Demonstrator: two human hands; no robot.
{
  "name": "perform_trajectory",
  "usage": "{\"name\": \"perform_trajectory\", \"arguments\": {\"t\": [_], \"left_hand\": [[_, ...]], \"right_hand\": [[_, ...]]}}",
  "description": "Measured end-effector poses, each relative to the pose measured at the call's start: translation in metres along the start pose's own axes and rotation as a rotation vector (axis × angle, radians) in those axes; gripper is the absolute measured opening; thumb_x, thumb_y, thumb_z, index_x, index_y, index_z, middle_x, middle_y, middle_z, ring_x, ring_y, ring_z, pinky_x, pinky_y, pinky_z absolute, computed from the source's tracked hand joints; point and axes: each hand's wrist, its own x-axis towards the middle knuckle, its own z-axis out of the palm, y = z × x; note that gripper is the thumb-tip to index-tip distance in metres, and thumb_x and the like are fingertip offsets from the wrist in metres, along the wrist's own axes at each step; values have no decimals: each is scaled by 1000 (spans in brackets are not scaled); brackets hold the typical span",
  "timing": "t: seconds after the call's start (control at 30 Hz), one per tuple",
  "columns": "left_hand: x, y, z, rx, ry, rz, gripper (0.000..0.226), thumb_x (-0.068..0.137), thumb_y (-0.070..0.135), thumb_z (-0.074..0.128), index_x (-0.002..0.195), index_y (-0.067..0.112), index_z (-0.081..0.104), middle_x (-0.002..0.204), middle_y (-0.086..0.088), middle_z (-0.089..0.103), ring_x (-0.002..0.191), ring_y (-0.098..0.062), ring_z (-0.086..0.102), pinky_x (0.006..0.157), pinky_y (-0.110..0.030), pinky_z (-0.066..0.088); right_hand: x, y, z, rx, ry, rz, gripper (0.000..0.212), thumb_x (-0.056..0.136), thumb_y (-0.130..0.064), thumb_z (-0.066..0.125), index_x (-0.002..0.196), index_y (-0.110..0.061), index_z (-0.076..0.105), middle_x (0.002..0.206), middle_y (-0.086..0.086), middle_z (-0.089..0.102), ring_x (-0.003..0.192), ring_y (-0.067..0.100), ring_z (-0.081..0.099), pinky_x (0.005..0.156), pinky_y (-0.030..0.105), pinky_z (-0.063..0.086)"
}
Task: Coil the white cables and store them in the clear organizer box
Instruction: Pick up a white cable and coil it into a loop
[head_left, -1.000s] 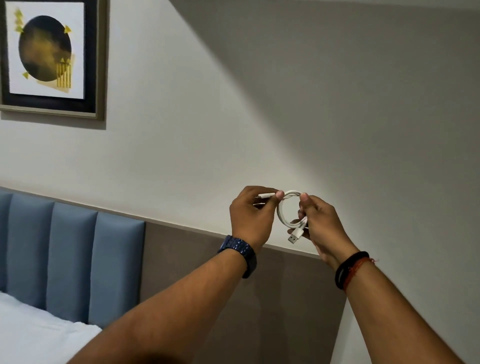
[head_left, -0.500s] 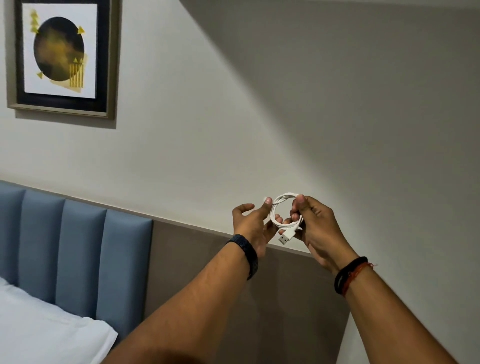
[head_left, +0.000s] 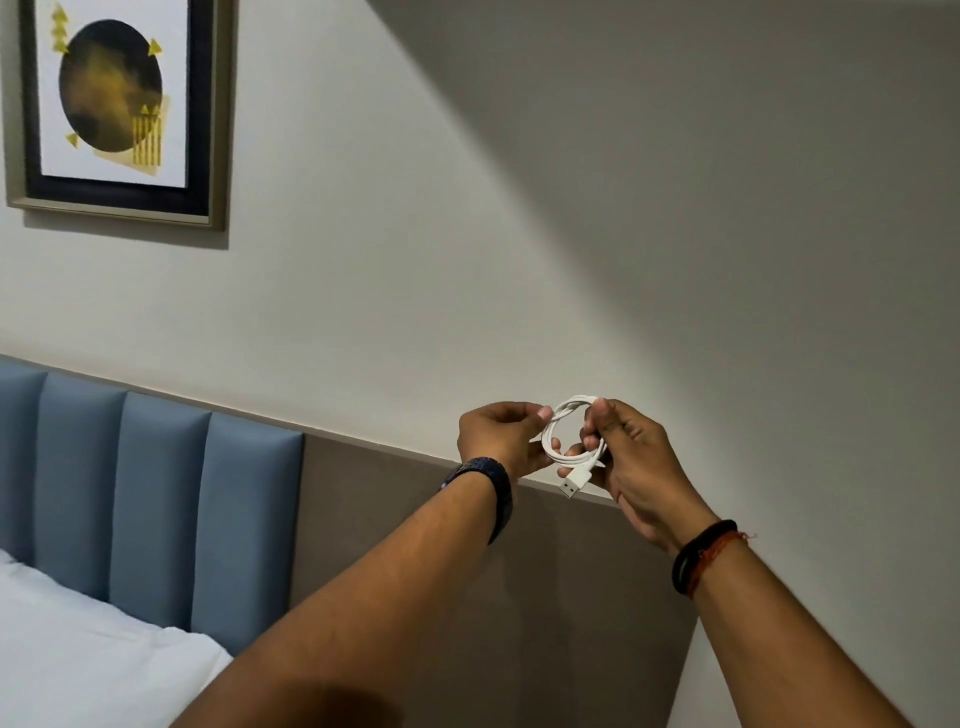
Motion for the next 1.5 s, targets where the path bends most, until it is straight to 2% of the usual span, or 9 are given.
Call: {"name": "perform_trajectory", "arguments": {"t": [0.3,0.5,0.63,0.77,0.93,1.07,1.23,1.37,1.5], "left_hand": [[-2,0,7,138,-36,177,7,81,20,72,78,14,74,78,-9,75,73,-19,73,69,-26,59],[-6,5,12,227,-103,251,19,72,18,80,85,7,73,78,-11,75,74,-21,72,72,-30,60],[-7,7,14,128,-155,177,13,80,12,72,86,1,68,78,-14,73,68,-20,70,74,-33,60],[-7,7,12,24,-116,118,10,82,12,70,81,2,69,74,-12,71,64,-20,68,65,-27,59],[-7,7,13,-13,-91,97,7,81,8,71,80,1,68,74,-13,71,65,-21,69,60,-25,58],[-6,9,14,-10,-84,99,9,81,7,71,85,0,68,77,-14,70,66,-22,69,60,-25,58],[-6,10,15,36,-84,123,10,81,8,71,87,0,68,74,-13,70,63,-20,69,59,-24,57],[-7,8,16,105,-79,158,7,81,9,71,84,4,71,74,-13,72,63,-20,68,66,-27,59],[-9,2,20,207,-97,212,6,80,11,71,82,5,74,80,-17,73,73,-27,70,78,-39,59]], "right_hand": [[3,0,-8,71,38,-21,33,97,-31,44,76,-10,57,67,5,47,60,18,62,60,36,57],[3,0,-13,47,97,-15,30,97,-29,46,79,-10,61,70,8,48,63,22,60,58,34,57],[-1,-1,-17,97,53,-23,16,86,-25,63,91,-11,70,84,14,67,78,31,69,63,35,59],[-5,0,-23,130,47,-8,33,67,-13,76,99,-11,68,85,11,74,72,29,72,64,33,59],[-7,2,-25,87,118,8,49,62,-13,79,109,-13,64,88,15,75,75,34,72,70,39,60],[-7,2,-30,33,162,-21,29,73,-13,75,100,-17,67,85,9,76,78,26,72,67,37,60],[-5,7,-31,-78,289,-88,14,80,-17,71,92,-24,73,87,-4,74,73,2,66,61,20,52],[0,9,-30,-27,355,-52,13,81,-13,71,92,-20,73,93,-4,71,79,9,64,62,23,48],[3,7,-22,196,390,18,16,85,3,62,98,-1,70,91,7,71,82,18,69,71,26,56]]}}
